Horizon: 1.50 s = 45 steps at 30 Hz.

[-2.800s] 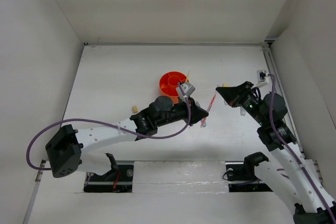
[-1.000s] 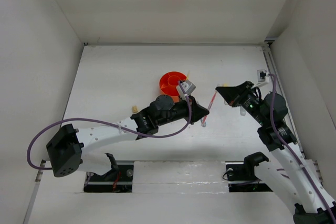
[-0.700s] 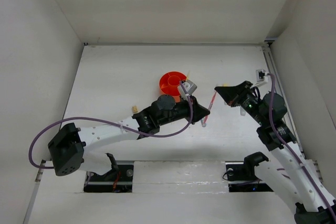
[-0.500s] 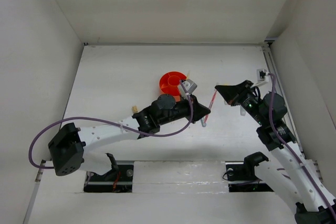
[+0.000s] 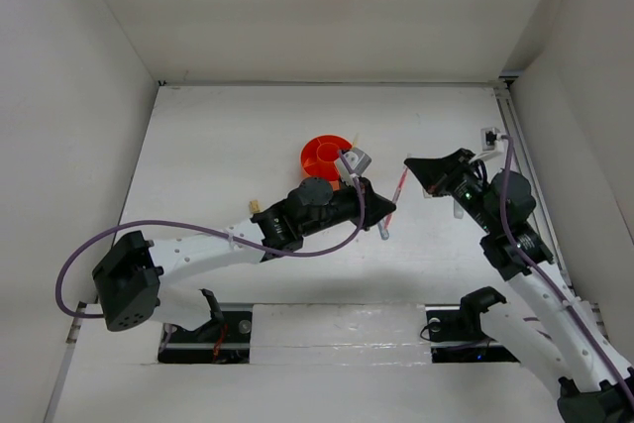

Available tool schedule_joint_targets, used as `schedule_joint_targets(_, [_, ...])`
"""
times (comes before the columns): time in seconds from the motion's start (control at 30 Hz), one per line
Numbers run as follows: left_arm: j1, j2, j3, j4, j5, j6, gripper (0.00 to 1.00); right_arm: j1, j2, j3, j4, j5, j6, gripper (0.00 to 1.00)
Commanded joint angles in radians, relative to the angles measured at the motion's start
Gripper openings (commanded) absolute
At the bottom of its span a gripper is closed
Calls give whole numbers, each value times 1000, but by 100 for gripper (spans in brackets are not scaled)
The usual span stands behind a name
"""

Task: Sort the stationery into containers
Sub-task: Close the pen cap on the pen.

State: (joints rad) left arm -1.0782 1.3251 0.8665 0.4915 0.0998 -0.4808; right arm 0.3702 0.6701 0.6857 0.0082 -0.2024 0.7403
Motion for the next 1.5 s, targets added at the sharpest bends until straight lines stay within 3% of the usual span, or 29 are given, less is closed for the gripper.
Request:
schedule_joint_targets(0.0, [1, -21, 66, 99, -37, -4, 0, 30, 5, -2, -8, 3, -42, 0])
schedule_joint_targets(1.23, [1, 25, 95, 61, -68, -22, 0, 67, 5, 18, -43, 103, -139, 0])
schedule_joint_targets(1.47, [1, 25, 95, 117, -77, -41, 0, 87, 5, 0, -21, 104, -108, 0])
